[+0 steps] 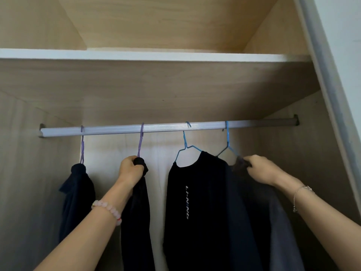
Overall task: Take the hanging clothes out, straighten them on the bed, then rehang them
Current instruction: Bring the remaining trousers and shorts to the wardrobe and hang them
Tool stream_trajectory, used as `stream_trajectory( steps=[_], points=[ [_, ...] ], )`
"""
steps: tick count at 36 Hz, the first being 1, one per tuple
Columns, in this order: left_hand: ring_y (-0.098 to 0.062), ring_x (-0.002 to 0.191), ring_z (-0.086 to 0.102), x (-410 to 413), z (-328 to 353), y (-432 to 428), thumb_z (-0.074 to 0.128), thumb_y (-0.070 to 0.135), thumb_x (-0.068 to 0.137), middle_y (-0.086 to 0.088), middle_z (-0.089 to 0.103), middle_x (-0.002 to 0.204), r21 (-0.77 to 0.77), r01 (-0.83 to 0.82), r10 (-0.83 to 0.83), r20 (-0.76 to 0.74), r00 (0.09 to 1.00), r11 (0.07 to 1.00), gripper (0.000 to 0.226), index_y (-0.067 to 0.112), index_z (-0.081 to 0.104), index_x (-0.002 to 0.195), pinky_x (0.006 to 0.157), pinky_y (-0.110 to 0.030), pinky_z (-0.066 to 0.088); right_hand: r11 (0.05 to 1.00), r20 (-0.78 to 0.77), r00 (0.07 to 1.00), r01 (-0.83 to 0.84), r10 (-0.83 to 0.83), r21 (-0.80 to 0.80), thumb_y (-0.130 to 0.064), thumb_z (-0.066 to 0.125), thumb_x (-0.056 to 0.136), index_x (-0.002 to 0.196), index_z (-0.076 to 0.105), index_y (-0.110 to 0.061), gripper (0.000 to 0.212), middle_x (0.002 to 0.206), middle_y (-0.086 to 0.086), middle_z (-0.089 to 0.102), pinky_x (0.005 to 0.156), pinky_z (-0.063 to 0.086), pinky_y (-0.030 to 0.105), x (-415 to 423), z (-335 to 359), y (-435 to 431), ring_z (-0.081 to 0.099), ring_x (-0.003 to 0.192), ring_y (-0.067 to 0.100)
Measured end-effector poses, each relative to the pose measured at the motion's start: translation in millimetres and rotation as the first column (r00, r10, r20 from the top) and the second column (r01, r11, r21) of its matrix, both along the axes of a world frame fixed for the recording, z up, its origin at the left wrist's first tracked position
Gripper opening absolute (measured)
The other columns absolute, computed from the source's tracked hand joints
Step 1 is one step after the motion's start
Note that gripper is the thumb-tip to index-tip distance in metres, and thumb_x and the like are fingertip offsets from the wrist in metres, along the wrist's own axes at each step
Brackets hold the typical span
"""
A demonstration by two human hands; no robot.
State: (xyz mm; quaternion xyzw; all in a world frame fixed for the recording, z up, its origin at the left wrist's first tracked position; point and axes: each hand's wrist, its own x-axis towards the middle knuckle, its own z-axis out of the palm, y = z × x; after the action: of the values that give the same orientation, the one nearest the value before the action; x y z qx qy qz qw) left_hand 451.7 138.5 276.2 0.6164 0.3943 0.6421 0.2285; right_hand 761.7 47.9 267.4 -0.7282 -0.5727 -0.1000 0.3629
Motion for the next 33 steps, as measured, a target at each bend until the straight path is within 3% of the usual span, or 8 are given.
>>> stream_trajectory(
  steps=[5, 8, 13, 18, 22, 26, 30, 33],
  points=[
    [-0.022, 0.050, 0.043, 0, 1, -2, 0.035, -0.015, 0.083, -0.009, 0.049, 0.055, 0.000, 0.012, -0.012, 0.001, 1.000, 1.000, 0.034, 0.008, 0.051, 0.065, 0.039, -0.017, 0.039, 0.998, -0.033, 0.998, -0.045, 0.046, 0.037, -0.002, 0.042, 0.093, 0.118, 0.067, -0.008, 0.036, 0.119, 0.018, 0.070, 0.090, 0.052, 0.040, 0, -3, 1, 0.065, 0.112, 0.037],
    [-0.022, 0.048, 0.043, -1, 2, -6, 0.034, -0.017, 0.081, 0.000, 0.050, 0.033, -0.020, 0.027, -0.027, 0.017, 1.000, 0.999, 0.036, 0.007, 0.051, 0.061, 0.030, -0.010, 0.032, 0.997, -0.048, 0.997, -0.054, 0.057, 0.052, -0.002, 0.041, 0.093, 0.119, 0.067, -0.009, 0.037, 0.118, 0.017, 0.070, 0.088, 0.053, 0.039, 1, -5, 2, 0.065, 0.110, 0.036],
    [-0.009, 0.033, 0.052, 3, 3, -16, 0.034, -0.017, 0.082, 0.007, 0.048, 0.026, -0.047, 0.075, -0.070, 0.096, 0.993, 0.996, 0.037, 0.008, 0.051, 0.061, 0.030, -0.008, 0.036, 0.996, -0.044, 0.997, -0.053, 0.056, 0.068, -0.002, 0.041, 0.095, 0.119, 0.066, -0.008, 0.035, 0.119, 0.018, 0.070, 0.081, 0.047, 0.035, 1, -7, 4, 0.064, 0.113, 0.037],
    [-0.020, 0.051, 0.046, 6, 2, -19, 0.038, -0.015, 0.085, 0.009, 0.050, 0.027, -0.043, 0.084, -0.077, 0.151, 0.986, 0.996, 0.037, 0.011, 0.052, 0.061, 0.031, -0.008, 0.035, 0.997, -0.020, 0.998, -0.056, 0.057, 0.061, -0.005, 0.042, 0.094, 0.120, 0.065, -0.010, 0.036, 0.121, 0.019, 0.069, 0.088, 0.050, 0.039, -1, -9, 8, 0.063, 0.115, 0.039],
    [-0.013, 0.038, 0.054, 2, 2, -23, 0.038, -0.018, 0.082, 0.010, 0.050, 0.027, -0.049, 0.070, -0.060, 0.179, 0.982, 0.996, 0.040, 0.011, 0.052, 0.059, 0.030, -0.007, 0.035, 0.995, 0.004, 0.997, -0.079, 0.079, 0.055, -0.004, 0.042, 0.096, 0.121, 0.065, -0.011, 0.035, 0.120, 0.018, 0.070, 0.082, 0.046, 0.036, -7, -10, 8, 0.064, 0.114, 0.038],
    [0.001, 0.024, 0.047, -3, 1, -23, 0.038, -0.020, 0.080, 0.010, 0.050, 0.027, -0.046, 0.063, -0.053, 0.196, 0.979, 0.997, 0.041, 0.012, 0.052, 0.059, 0.030, -0.007, 0.036, 0.992, 0.008, 0.994, -0.110, 0.109, 0.054, -0.003, 0.042, 0.096, 0.123, 0.065, -0.012, 0.036, 0.121, 0.017, 0.071, 0.078, 0.043, 0.031, -11, -9, 6, 0.064, 0.114, 0.036],
    [0.000, 0.027, 0.049, -1, -1, -25, 0.040, -0.021, 0.079, 0.011, 0.052, 0.029, -0.045, 0.061, -0.052, 0.187, 0.981, 0.997, 0.040, 0.013, 0.053, 0.061, 0.032, -0.007, 0.038, 0.991, -0.023, 0.991, -0.127, 0.128, 0.050, -0.003, 0.042, 0.099, 0.128, 0.063, -0.013, 0.038, 0.120, 0.015, 0.070, 0.079, 0.042, 0.029, -13, -11, 1, 0.064, 0.114, 0.034],
    [-0.014, 0.049, 0.055, 3, -4, -30, 0.042, -0.020, 0.080, 0.006, 0.059, 0.041, -0.032, 0.073, -0.068, 0.142, 0.988, 0.997, 0.037, 0.014, 0.052, 0.067, 0.034, -0.005, 0.039, 0.991, -0.044, 0.990, -0.129, 0.131, 0.042, -0.003, 0.040, 0.099, 0.128, 0.062, -0.012, 0.037, 0.120, 0.017, 0.069, 0.080, 0.044, 0.031, -12, -13, 1, 0.064, 0.113, 0.036]
  ],
)
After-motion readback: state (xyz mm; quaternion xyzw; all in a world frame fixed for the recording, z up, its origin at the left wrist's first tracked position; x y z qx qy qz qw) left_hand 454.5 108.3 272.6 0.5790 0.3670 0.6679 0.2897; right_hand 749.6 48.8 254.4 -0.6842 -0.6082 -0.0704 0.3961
